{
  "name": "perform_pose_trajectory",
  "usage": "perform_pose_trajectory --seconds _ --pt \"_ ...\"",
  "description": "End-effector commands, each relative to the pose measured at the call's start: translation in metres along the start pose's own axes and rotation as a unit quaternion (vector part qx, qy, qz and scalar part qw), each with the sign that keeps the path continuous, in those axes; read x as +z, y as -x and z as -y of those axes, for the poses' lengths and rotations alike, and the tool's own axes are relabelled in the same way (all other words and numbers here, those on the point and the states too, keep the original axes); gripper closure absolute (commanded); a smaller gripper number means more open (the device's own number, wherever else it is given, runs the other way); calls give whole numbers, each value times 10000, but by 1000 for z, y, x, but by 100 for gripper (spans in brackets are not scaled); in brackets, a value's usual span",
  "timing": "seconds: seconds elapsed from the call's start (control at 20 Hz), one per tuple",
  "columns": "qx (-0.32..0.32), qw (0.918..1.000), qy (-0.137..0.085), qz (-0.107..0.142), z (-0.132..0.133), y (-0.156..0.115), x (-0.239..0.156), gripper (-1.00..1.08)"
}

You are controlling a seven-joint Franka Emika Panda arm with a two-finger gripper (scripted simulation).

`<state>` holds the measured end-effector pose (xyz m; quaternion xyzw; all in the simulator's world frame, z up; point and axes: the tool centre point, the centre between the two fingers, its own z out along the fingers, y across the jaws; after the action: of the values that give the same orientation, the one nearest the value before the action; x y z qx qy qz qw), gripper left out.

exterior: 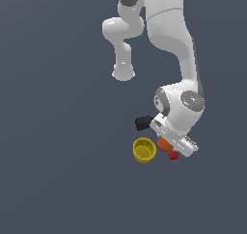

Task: Pick up a designated object from a clutter of objects.

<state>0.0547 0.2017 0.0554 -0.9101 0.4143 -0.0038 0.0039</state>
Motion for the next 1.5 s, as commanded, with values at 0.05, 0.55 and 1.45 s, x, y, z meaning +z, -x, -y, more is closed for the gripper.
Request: perform_pose_trajectory --seconds 0.05,0.55,1.45 --pt "-2 10000 -10 -3 -1 -1 -6 108" --pt "-1 10000 -1 1 -19 -13 -57 108" --pt "3 10000 23 20 -82 -60 -253 108"
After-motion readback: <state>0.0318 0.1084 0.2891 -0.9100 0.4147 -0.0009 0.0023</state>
